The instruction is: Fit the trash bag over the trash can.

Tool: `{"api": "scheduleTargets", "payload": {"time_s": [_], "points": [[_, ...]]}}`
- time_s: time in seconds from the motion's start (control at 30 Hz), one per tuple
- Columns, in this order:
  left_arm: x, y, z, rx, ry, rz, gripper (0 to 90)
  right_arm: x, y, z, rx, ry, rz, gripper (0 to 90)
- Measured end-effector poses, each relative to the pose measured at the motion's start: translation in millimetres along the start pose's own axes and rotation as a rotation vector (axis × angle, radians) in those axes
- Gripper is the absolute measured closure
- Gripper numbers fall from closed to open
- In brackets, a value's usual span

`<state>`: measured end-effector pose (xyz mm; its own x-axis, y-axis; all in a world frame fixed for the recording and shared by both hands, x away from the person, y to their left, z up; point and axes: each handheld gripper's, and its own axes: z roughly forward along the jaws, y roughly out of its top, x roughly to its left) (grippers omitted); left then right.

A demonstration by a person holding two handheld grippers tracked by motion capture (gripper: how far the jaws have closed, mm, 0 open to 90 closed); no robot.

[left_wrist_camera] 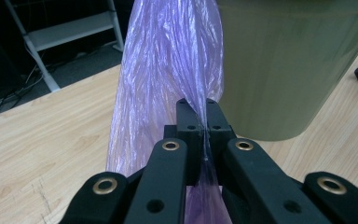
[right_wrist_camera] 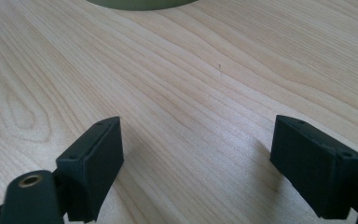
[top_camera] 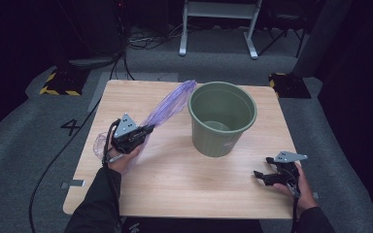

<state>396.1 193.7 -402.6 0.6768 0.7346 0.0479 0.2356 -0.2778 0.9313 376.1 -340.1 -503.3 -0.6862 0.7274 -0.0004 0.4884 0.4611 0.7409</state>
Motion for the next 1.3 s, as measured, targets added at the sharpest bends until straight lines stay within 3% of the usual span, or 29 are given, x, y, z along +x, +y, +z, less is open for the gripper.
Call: {"api": "scheduleTargets", "payload": {"time_s": [0.23, 0.5, 0.8, 1.03, 1.3], "points": [[5.1, 4.3, -9.8, -0.055, 0.001, -0.03, 88.2, 0.0, 0.0, 0.0, 0.0, 0.0, -0.001, 16.6], [4.7, 10.0, -15.0, -0.106, 0.003, -0.032, 88.3, 0.0, 0.0, 0.0, 0.0, 0.0, 0.0, 16.6], [9.8, 14.6, -28.4, -0.19, 0.045, -0.068, 88.4, 0.0, 0.0, 0.0, 0.0, 0.0, 0.0, 16.6], [1.9, 19.7, -27.0, -0.175, 0.005, -0.011, 88.4, 0.0, 0.0, 0.0, 0.0, 0.0, 0.0, 16.6], [-10.3, 25.1, -20.5, -0.164, -0.025, 0.022, 88.4, 0.0, 0.0, 0.0, 0.0, 0.0, 0.0, 16.6]]}}
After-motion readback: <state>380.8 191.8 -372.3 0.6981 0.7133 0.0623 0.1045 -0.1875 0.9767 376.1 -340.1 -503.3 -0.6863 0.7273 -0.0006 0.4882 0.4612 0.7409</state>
